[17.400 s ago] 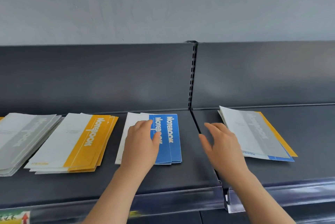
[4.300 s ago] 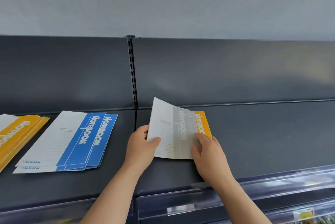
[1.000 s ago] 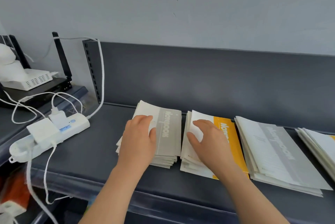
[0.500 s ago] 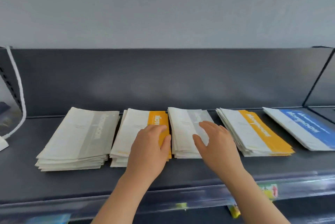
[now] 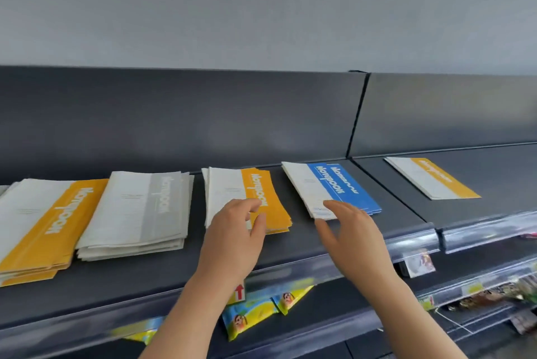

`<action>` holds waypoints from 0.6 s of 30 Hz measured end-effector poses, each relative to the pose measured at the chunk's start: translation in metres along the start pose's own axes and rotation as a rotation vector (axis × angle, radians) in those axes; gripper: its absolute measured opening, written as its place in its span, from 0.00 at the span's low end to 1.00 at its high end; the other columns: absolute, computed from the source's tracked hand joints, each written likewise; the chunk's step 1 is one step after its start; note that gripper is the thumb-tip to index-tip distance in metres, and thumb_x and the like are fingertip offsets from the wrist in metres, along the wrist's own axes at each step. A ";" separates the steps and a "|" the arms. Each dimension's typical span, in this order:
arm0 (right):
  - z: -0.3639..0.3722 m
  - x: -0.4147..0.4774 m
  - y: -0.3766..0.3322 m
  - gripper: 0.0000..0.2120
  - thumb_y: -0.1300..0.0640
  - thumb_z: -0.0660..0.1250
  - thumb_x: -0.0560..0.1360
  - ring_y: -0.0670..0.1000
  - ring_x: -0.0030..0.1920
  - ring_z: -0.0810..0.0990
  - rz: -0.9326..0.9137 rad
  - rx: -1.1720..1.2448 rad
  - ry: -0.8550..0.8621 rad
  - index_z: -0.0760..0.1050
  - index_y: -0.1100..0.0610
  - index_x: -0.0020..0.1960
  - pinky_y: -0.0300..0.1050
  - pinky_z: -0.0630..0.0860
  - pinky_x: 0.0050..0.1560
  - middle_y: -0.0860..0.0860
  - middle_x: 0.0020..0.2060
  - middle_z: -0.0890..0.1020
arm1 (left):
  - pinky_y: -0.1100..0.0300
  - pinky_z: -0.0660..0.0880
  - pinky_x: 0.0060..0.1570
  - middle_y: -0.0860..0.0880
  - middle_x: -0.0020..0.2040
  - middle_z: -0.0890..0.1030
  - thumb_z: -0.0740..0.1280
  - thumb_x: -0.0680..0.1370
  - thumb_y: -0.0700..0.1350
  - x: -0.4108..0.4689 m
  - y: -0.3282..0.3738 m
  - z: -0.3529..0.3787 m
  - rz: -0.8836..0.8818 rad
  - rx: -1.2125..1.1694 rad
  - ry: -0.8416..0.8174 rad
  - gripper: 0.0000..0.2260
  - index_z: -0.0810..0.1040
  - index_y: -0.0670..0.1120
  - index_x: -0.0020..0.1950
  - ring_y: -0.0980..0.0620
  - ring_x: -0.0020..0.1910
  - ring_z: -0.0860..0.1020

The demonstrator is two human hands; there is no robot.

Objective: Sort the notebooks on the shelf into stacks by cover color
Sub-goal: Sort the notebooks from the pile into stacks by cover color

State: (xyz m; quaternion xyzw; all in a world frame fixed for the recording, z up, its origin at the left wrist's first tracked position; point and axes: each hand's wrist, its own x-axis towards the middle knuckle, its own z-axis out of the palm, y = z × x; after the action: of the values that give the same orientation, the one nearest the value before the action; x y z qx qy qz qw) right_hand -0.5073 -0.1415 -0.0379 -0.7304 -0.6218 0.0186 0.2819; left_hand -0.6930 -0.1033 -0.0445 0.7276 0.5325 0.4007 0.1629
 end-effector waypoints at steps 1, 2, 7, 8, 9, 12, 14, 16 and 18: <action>-0.006 0.001 0.015 0.21 0.49 0.61 0.78 0.47 0.67 0.69 0.017 -0.005 -0.004 0.69 0.53 0.69 0.44 0.62 0.70 0.47 0.67 0.73 | 0.60 0.74 0.55 0.54 0.59 0.78 0.63 0.79 0.47 0.002 0.008 0.012 0.006 -0.007 -0.009 0.14 0.76 0.50 0.64 0.58 0.54 0.75; -0.011 0.003 0.029 0.21 0.49 0.61 0.78 0.48 0.67 0.70 0.034 -0.006 -0.006 0.69 0.53 0.69 0.43 0.63 0.69 0.47 0.67 0.73 | 0.61 0.73 0.54 0.54 0.58 0.78 0.63 0.79 0.47 0.005 0.016 0.023 0.013 -0.010 -0.017 0.14 0.76 0.49 0.64 0.58 0.53 0.75; -0.032 0.017 0.085 0.21 0.49 0.62 0.78 0.49 0.63 0.74 0.092 -0.002 -0.010 0.69 0.54 0.69 0.44 0.67 0.67 0.48 0.67 0.73 | 0.67 0.72 0.51 0.54 0.59 0.78 0.63 0.79 0.48 0.020 0.051 0.072 0.033 0.014 -0.058 0.15 0.75 0.50 0.66 0.59 0.53 0.75; -0.036 0.022 0.096 0.21 0.49 0.62 0.78 0.49 0.64 0.73 0.097 -0.007 0.000 0.69 0.54 0.69 0.43 0.66 0.67 0.48 0.67 0.73 | 0.67 0.73 0.52 0.54 0.60 0.77 0.63 0.79 0.48 0.025 0.059 0.082 0.039 0.019 -0.073 0.15 0.75 0.49 0.66 0.57 0.55 0.75; -0.039 0.027 0.107 0.21 0.49 0.62 0.78 0.49 0.66 0.71 0.105 -0.017 0.006 0.69 0.54 0.69 0.43 0.65 0.67 0.47 0.67 0.73 | 0.65 0.74 0.54 0.53 0.61 0.77 0.63 0.79 0.48 0.030 0.066 0.091 0.043 0.021 -0.087 0.16 0.74 0.49 0.67 0.57 0.57 0.75; -0.047 0.046 0.138 0.22 0.48 0.60 0.79 0.48 0.68 0.69 0.139 -0.042 0.004 0.67 0.54 0.71 0.43 0.62 0.70 0.47 0.68 0.72 | 0.62 0.75 0.57 0.54 0.64 0.75 0.62 0.80 0.49 0.048 0.084 0.120 0.047 0.019 -0.110 0.16 0.73 0.50 0.68 0.56 0.61 0.73; -0.050 0.061 0.158 0.22 0.48 0.60 0.79 0.48 0.68 0.69 0.155 -0.047 0.015 0.67 0.53 0.71 0.43 0.63 0.70 0.47 0.68 0.72 | 0.60 0.75 0.58 0.54 0.64 0.75 0.62 0.80 0.49 0.064 0.093 0.140 0.060 0.013 -0.131 0.16 0.73 0.50 0.67 0.56 0.62 0.73; -0.053 0.076 0.177 0.22 0.48 0.60 0.79 0.48 0.68 0.68 0.175 -0.056 0.032 0.68 0.53 0.70 0.43 0.63 0.68 0.47 0.68 0.72 | 0.60 0.73 0.60 0.53 0.63 0.76 0.62 0.80 0.49 0.080 0.102 0.162 0.084 -0.001 -0.157 0.15 0.74 0.49 0.67 0.57 0.61 0.73; -0.057 0.091 0.198 0.22 0.48 0.60 0.79 0.48 0.68 0.69 0.202 -0.085 0.035 0.68 0.53 0.70 0.43 0.63 0.69 0.47 0.68 0.72 | 0.60 0.71 0.60 0.54 0.62 0.76 0.62 0.80 0.48 0.095 0.111 0.182 0.096 -0.008 -0.185 0.15 0.75 0.49 0.66 0.56 0.61 0.73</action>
State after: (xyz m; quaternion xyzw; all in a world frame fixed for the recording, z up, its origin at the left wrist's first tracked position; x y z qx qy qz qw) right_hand -0.2875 -0.0930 -0.0466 -0.8011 -0.5401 0.0077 0.2579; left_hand -0.4728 -0.0244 -0.0459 0.7856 0.4781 0.3410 0.1949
